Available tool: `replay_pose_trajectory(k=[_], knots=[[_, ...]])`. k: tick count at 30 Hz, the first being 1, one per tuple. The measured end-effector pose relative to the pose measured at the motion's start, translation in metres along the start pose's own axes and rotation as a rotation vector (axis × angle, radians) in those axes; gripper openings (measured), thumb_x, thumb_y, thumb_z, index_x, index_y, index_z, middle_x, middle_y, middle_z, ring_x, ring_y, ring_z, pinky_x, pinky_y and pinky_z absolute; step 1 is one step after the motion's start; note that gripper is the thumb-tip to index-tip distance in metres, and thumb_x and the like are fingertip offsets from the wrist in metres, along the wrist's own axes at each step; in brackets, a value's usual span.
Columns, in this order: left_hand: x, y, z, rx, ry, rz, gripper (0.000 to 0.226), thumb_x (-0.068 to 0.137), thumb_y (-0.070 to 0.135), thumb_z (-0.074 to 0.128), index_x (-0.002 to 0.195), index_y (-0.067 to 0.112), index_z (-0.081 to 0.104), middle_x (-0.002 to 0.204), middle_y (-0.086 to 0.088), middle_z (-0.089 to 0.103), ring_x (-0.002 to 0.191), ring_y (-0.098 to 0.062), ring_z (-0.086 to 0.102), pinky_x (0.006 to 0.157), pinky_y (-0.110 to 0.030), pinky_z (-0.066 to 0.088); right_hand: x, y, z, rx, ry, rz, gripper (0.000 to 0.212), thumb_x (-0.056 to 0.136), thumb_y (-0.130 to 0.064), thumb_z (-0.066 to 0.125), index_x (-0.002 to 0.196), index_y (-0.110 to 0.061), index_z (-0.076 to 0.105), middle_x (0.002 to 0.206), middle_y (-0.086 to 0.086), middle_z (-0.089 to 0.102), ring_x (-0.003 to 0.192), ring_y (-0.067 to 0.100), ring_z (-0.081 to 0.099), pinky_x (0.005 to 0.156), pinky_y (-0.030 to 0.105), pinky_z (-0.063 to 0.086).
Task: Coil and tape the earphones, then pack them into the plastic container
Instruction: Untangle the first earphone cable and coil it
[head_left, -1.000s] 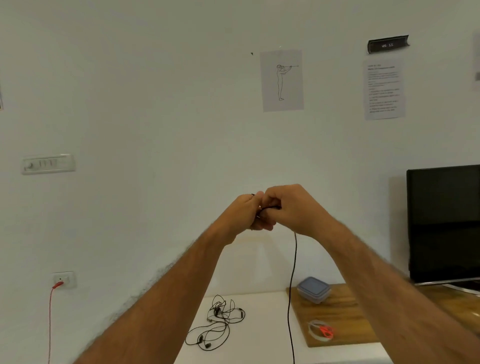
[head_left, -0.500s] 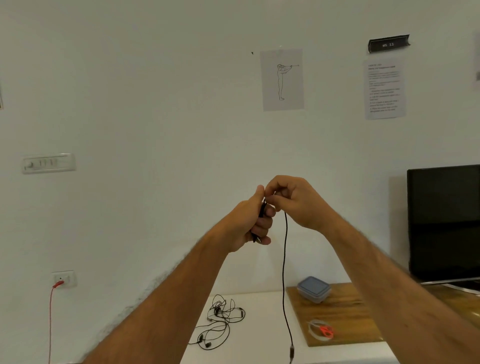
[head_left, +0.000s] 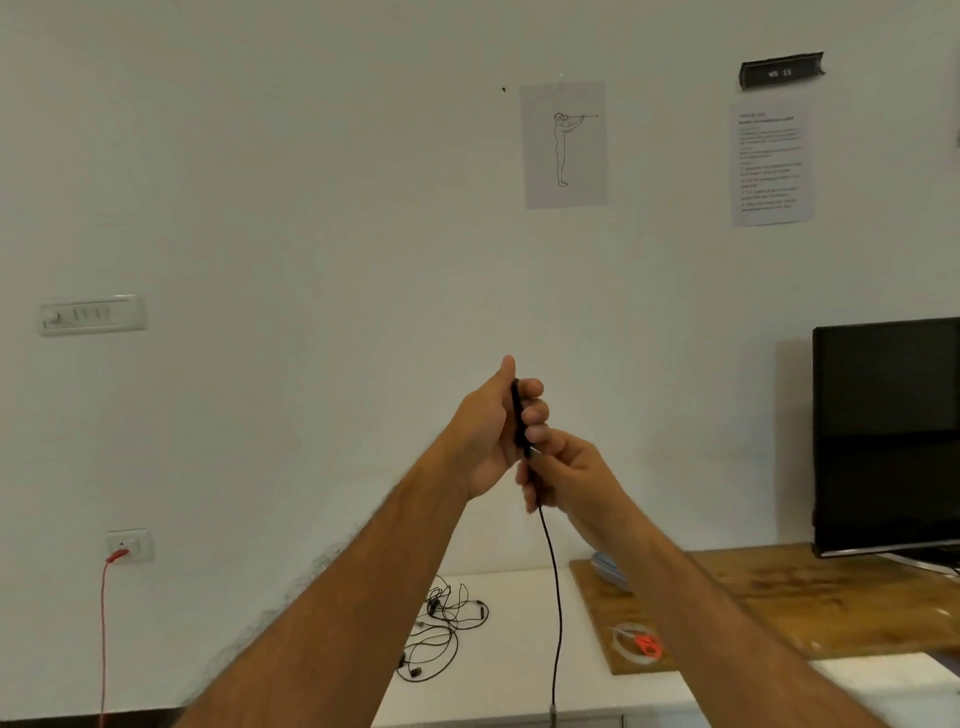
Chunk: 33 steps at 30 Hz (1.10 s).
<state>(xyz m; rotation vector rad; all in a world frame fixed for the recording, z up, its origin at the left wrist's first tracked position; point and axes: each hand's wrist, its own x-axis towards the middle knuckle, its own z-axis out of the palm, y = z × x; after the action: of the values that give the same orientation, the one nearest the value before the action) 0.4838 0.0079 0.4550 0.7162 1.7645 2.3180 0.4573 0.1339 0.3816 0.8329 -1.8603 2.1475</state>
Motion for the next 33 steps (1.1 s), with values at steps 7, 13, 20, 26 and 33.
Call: replay_pose_trajectory(k=[7, 13, 20, 26, 33], knots=[[0.001, 0.000, -0.018, 0.004, 0.063, 0.057, 0.079, 0.093, 0.070, 0.013, 0.108, 0.007, 0.058, 0.074, -0.009, 0.065, 0.068, -0.024, 0.066, 0.086, -0.044, 0.055, -0.025, 0.028, 0.010, -0.036, -0.067, 0.097, 0.018, 0.101, -0.011, 0.050, 0.097, -0.003, 0.065, 0.069, 0.010, 0.062, 0.052, 0.021, 0.054, 0.053, 0.031, 0.050], [-0.001, -0.001, -0.031, 0.111, 0.122, 0.079, 0.093, 0.087, 0.076, 0.004, 0.119, 0.008, 0.058, 0.089, -0.013, 0.072, 0.088, -0.030, 0.071, 0.096, -0.045, 0.050, -0.030, 0.009, 0.012, -0.149, -0.133, 0.087, 0.012, 0.098, -0.011, 0.056, 0.101, -0.008, 0.068, 0.064, 0.006, 0.059, 0.050, 0.020, 0.054, 0.052, 0.030, 0.050], [-0.005, -0.004, -0.025, 0.378, 0.140, 0.041, 0.092, 0.089, 0.071, -0.003, 0.121, 0.010, 0.058, 0.094, -0.012, 0.073, 0.090, -0.024, 0.071, 0.086, -0.035, 0.053, -0.022, -0.023, 0.005, -0.395, -0.099, 0.012, 0.009, 0.091, -0.004, 0.062, 0.095, -0.007, 0.070, 0.056, 0.000, 0.054, 0.048, 0.013, 0.049, 0.053, 0.036, 0.056], [-0.008, -0.012, -0.021, 0.571, 0.053, -0.070, 0.101, 0.082, 0.077, -0.005, 0.103, 0.008, 0.066, 0.085, -0.010, 0.073, 0.083, -0.020, 0.070, 0.094, -0.039, 0.053, -0.011, -0.048, -0.002, -0.889, -0.007, -0.335, 0.005, 0.082, -0.013, 0.072, 0.083, -0.017, 0.075, 0.066, -0.016, 0.065, 0.063, 0.006, 0.061, 0.062, 0.025, 0.051], [-0.015, -0.016, -0.016, 0.525, -0.082, -0.152, 0.100, 0.083, 0.077, -0.004, 0.098, 0.002, 0.059, 0.075, -0.011, 0.061, 0.066, -0.022, 0.060, 0.086, -0.043, 0.053, 0.002, -0.066, -0.009, -1.057, -0.067, -0.465, 0.010, 0.085, -0.008, 0.070, 0.091, -0.015, 0.071, 0.077, -0.003, 0.064, 0.069, 0.007, 0.058, 0.066, 0.018, 0.047]])
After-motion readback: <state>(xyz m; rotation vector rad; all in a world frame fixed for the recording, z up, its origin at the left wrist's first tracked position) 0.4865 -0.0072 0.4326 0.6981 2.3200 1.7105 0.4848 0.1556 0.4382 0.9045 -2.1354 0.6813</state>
